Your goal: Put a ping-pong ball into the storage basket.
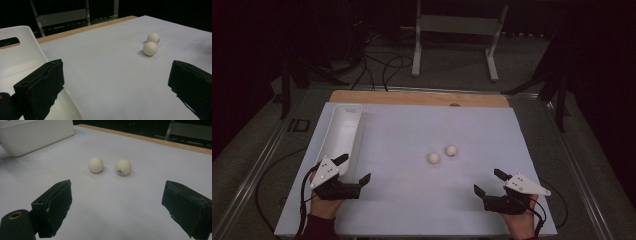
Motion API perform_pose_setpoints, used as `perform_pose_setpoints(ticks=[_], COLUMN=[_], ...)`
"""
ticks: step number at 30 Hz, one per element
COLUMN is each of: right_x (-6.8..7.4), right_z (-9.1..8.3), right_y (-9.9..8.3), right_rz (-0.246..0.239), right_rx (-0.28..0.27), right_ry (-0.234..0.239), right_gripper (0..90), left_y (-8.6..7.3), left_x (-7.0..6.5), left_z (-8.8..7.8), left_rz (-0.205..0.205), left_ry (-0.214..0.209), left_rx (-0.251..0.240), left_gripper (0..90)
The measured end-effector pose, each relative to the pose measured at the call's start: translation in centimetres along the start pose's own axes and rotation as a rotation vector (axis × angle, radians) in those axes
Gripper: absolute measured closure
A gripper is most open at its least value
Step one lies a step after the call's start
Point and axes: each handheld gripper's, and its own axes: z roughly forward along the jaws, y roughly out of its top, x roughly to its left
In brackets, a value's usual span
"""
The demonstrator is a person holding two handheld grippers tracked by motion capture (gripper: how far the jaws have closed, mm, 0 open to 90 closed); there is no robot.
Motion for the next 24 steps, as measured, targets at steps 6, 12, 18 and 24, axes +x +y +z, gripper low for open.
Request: perform_pose_setpoints(ticks=[6, 12, 18, 24], right_x=[-0.2, -0.7, -1.0, -1.0], right_z=[0.0, 0.1, 0.3, 0.7], right_y=[0.8, 1.5, 2.1, 3.2], right_rz=[0.006, 0.03, 0.035, 0.018], right_rx=[0.006, 0.043, 0.054, 0.058], right_ry=[0.007, -0.014, -0.014, -0.014], right_gripper=[8.9, 8.9, 8.9, 8.9], left_y=[-0.1, -0.1, -0.2, -0.2], left_x=[-0.1, -0.2, -0.3, -0.3], left_z=[0.0, 0.1, 0.2, 0.2], left_rz=[0.007, 0.014, 0.019, 0.019], left_ry=[0.005, 0.015, 0.02, 0.02], left_rx=[0.001, -0.002, 0.001, -0.002], left_gripper=[1.1, 1.2, 1.3, 1.3])
